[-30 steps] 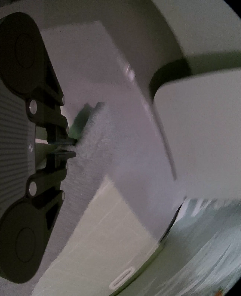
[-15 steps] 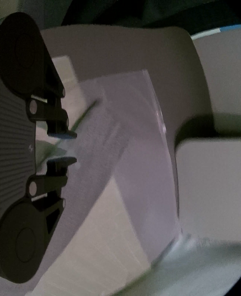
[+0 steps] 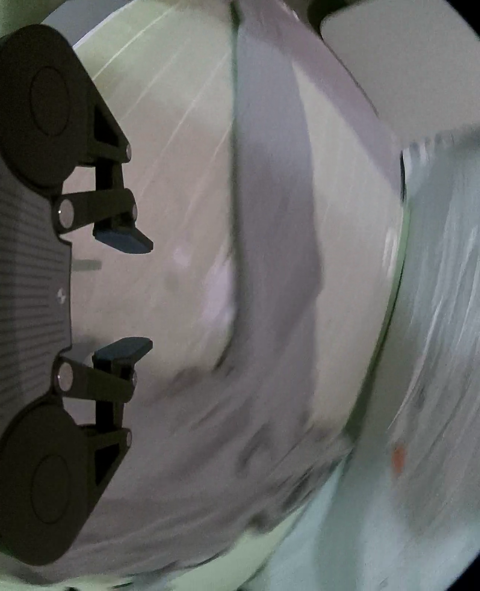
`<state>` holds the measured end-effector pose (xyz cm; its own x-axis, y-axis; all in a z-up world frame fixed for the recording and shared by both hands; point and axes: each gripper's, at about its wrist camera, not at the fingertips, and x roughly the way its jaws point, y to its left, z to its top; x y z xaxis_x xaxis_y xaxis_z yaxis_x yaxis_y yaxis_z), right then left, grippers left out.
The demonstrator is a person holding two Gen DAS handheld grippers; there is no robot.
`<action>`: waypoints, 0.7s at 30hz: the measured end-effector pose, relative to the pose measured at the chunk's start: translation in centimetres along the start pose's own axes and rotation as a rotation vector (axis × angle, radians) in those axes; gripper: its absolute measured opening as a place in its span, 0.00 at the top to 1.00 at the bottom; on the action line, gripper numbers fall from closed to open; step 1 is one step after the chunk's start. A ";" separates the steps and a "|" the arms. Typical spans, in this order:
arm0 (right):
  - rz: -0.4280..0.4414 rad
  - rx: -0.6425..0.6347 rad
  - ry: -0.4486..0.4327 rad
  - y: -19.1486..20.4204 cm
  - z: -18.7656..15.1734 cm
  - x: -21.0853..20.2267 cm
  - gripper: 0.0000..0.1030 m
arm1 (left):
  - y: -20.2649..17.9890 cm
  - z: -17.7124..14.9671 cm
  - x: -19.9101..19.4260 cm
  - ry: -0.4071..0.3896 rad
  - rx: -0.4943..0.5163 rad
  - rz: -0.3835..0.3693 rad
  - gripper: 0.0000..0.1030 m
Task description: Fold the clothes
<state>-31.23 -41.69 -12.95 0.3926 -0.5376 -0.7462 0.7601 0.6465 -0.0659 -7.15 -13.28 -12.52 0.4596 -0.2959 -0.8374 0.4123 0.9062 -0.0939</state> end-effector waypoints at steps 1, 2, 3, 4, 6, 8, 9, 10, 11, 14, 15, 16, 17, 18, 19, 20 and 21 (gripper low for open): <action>-0.018 0.010 0.010 -1.4 -0.1 0.2 0.06 | -1.4 -0.8 -0.2 0.009 0.019 0.000 0.50; -0.037 0.019 0.020 -2.8 -0.1 0.5 0.06 | -2.8 -1.7 -0.3 0.019 0.036 0.002 0.50; -0.049 0.027 0.027 -4.1 -0.2 0.7 0.06 | -3.5 -2.2 -0.6 0.018 0.041 0.006 0.50; -0.055 0.033 0.031 -5.3 -0.2 1.0 0.06 | -4.2 -2.8 -0.8 0.017 0.046 0.009 0.50; -0.053 0.052 0.034 -7.6 -0.2 1.4 0.06 | -5.6 -3.9 -1.4 0.010 0.046 0.019 0.47; -0.050 0.069 0.041 -9.5 -0.2 2.0 0.06 | -6.7 -4.5 -1.8 0.000 0.028 0.033 0.44; -0.054 0.069 0.045 -10.4 -0.1 2.4 0.06 | -7.2 -5.0 -1.7 -0.001 0.020 0.040 0.44; -0.058 0.064 0.049 -11.1 0.0 2.8 0.11 | -7.8 -5.4 -1.9 -0.001 0.012 0.047 0.44; -0.052 0.059 0.050 -11.8 0.1 3.3 0.12 | -8.5 -5.8 -1.9 -0.002 0.008 0.052 0.44; 0.006 0.055 0.042 -13.3 0.3 4.6 0.28 | -10.6 -6.9 -2.0 -0.002 0.003 0.069 0.44; 0.031 0.057 0.033 -13.7 0.4 4.9 0.42 | -11.2 -7.1 -2.1 -0.001 0.006 0.077 0.44; 0.057 0.055 0.028 -13.9 0.5 5.1 0.48 | -11.6 -7.2 -2.2 0.000 0.009 0.083 0.44; 0.081 0.046 0.025 -14.0 0.6 5.4 0.48 | -12.0 -7.3 -2.3 -0.001 0.011 0.087 0.44; 0.101 0.035 0.022 -14.0 0.7 5.8 0.48 | -12.4 -7.3 -2.5 -0.002 0.010 0.094 0.44; 0.121 0.026 0.020 -13.9 0.8 6.2 0.50 | -12.6 -7.2 -2.6 -0.001 0.010 0.099 0.44; 0.145 0.020 0.015 -13.8 1.0 6.5 0.51 | -12.8 -7.2 -2.8 0.000 0.010 0.103 0.44; 0.165 0.020 0.008 -13.6 1.2 6.8 0.52 | -13.1 -7.2 -2.9 -0.001 0.013 0.106 0.44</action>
<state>-38.30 -54.80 -16.38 0.5087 -0.4210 -0.7510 0.6959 0.7147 0.0707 -19.60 -22.09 -12.72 0.5017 -0.1985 -0.8420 0.3717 0.9284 0.0026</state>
